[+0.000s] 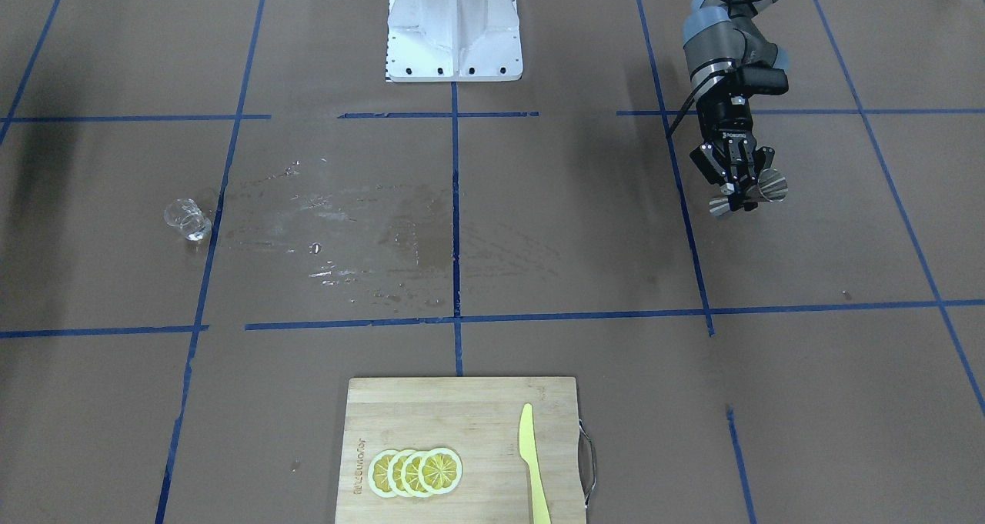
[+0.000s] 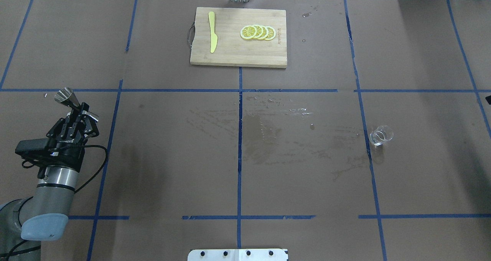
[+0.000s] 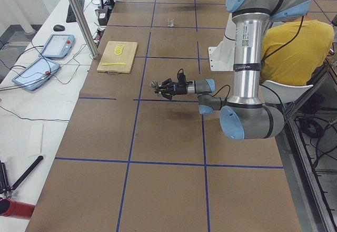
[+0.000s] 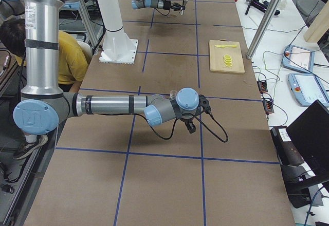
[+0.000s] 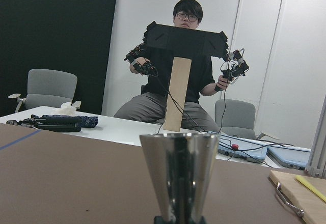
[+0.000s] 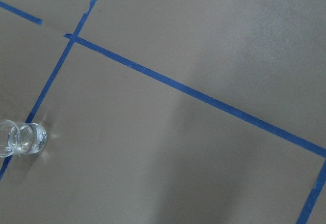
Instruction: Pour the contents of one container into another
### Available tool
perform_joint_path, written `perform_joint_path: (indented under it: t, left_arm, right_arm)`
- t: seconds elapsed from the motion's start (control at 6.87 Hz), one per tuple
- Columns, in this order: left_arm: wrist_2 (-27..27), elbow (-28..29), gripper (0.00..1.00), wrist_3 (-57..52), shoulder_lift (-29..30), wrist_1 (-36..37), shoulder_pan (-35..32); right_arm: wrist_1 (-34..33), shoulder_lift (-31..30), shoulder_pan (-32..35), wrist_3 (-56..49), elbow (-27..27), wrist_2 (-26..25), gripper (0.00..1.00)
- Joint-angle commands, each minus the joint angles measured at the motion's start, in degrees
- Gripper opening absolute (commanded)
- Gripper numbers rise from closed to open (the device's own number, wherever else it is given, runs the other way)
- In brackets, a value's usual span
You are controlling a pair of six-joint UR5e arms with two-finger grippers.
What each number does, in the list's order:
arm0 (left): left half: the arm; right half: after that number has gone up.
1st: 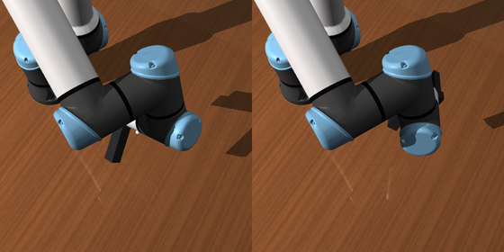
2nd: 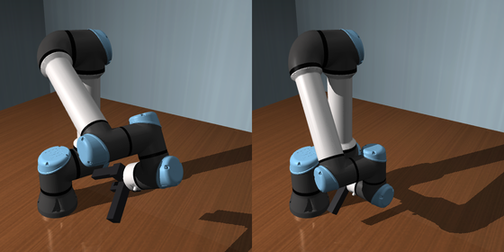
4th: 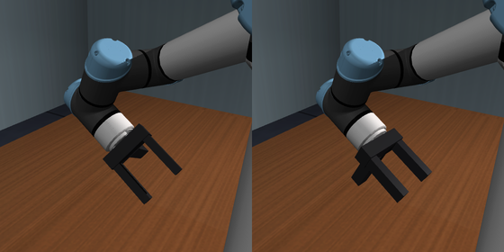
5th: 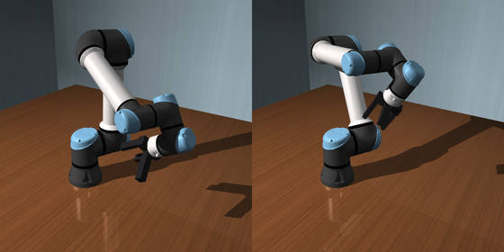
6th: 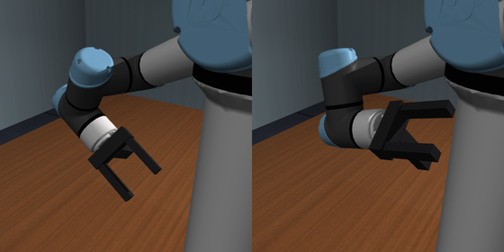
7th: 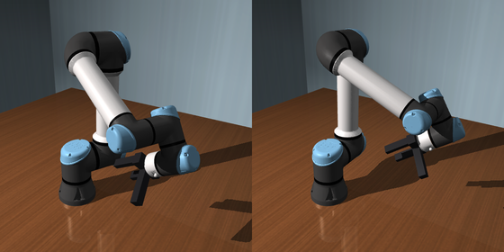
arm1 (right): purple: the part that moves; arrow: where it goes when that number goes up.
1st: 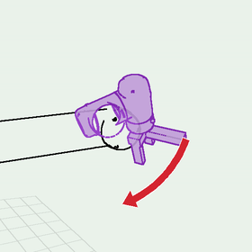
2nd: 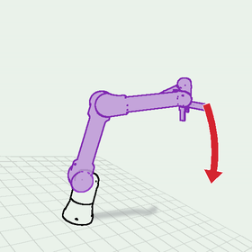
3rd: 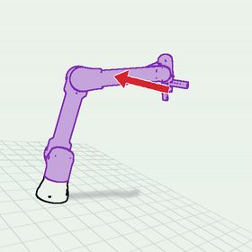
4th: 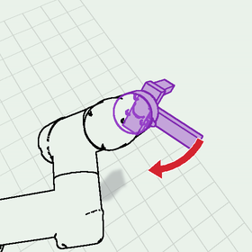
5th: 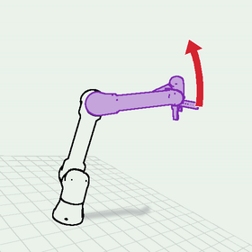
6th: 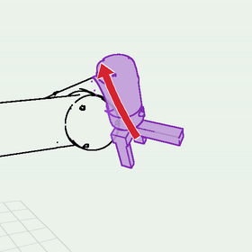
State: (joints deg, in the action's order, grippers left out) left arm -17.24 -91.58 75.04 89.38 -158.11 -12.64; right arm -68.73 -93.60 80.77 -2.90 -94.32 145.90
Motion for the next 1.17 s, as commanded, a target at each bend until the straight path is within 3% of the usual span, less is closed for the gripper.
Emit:
perform_joint_path:
  t: [0.0,0.15,0.44,0.58,1.02]
  left_arm:
    - [0.01,0.00,0.01,-0.06,0.00,-0.01,-0.01]
    - [0.01,-0.09,0.07,-0.06,0.09,-0.09,-0.01]
    - [0.01,0.08,0.05,-0.50,0.00,-0.01,-0.10]
    - [0.01,0.09,0.14,-0.42,0.00,-0.01,-0.10]
    - [0.01,0.09,0.24,-0.50,0.09,-0.01,-0.10]
  right_arm:
    - [0.00,0.08,0.00,0.00,0.28,0.00,1.00]
    - [0.00,0.08,0.00,0.00,0.28,0.00,1.00]
    - [0.00,0.08,0.00,0.00,0.28,0.00,1.00]
    - [0.00,0.08,0.00,0.00,0.28,0.00,1.00]
    - [0.00,0.08,0.00,0.00,0.37,0.00,1.00]
